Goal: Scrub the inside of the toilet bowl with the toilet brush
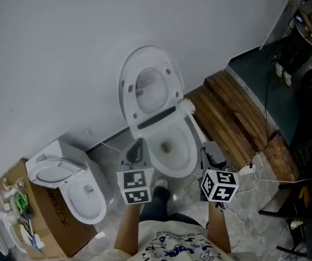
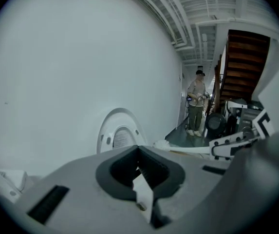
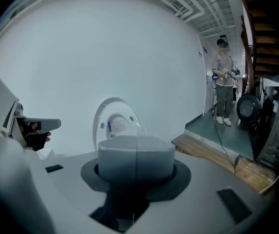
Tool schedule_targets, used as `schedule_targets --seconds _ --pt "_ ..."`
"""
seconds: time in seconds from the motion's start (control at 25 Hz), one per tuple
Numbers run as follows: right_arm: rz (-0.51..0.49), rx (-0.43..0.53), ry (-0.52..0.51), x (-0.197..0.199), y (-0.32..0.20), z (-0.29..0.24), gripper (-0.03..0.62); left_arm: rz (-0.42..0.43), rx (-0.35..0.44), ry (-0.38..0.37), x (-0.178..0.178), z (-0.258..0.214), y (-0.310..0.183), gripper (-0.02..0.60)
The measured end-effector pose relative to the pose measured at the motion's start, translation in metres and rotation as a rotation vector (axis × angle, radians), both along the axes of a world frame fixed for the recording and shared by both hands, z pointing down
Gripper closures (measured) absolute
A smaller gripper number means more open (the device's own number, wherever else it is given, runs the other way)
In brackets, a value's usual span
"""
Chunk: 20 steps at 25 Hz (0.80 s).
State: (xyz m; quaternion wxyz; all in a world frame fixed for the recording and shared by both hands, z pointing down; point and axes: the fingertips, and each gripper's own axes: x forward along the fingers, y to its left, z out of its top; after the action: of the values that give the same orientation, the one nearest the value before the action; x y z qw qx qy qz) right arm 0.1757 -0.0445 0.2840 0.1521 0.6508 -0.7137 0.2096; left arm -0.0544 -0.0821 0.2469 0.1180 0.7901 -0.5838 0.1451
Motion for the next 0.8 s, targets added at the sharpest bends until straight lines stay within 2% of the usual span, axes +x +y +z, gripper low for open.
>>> schedule_targets --seconds 0.36,0.8 --pt "-0.018 -0.065 0.003 -0.018 -0.044 0.025 0.434 0.027 -0.057 -0.010 -0.009 0.026 -0.048 0.579" --pt "-0.101 -0.184 0.033 -0.029 -0.062 0.069 0.434 -0.013 -0.170 -0.018 -0.018 0.071 -0.055 0.580"
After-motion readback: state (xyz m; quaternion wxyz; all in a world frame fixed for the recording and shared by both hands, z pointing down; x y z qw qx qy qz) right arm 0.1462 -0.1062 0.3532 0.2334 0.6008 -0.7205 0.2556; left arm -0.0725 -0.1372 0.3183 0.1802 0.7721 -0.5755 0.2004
